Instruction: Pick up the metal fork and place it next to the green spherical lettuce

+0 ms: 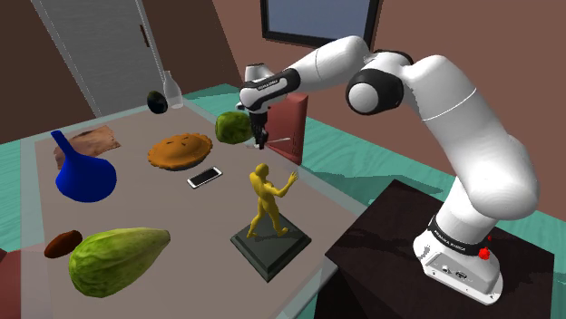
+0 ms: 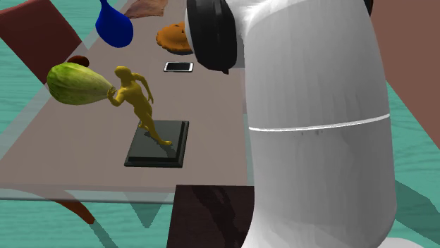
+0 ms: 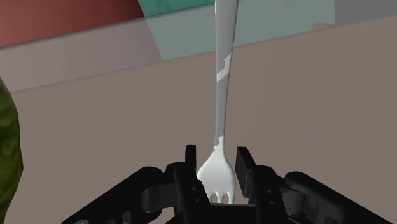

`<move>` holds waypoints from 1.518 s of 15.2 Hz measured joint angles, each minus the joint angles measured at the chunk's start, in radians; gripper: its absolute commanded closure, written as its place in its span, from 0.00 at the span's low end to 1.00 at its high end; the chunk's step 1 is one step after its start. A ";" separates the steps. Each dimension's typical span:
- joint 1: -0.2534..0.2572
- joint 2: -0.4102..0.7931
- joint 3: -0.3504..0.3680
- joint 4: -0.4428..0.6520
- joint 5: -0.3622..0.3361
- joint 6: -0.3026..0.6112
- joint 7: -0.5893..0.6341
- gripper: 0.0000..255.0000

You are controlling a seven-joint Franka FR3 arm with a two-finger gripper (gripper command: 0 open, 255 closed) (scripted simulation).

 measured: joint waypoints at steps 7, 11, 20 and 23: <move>-0.002 0.045 0.005 -0.018 0.007 0.063 -0.007 1.00; -0.002 0.073 0.009 -0.023 0.011 0.096 -0.010 1.00; -0.007 0.135 0.015 -0.005 0.017 0.140 -0.015 1.00; -0.007 0.136 0.015 -0.005 0.017 0.141 -0.015 1.00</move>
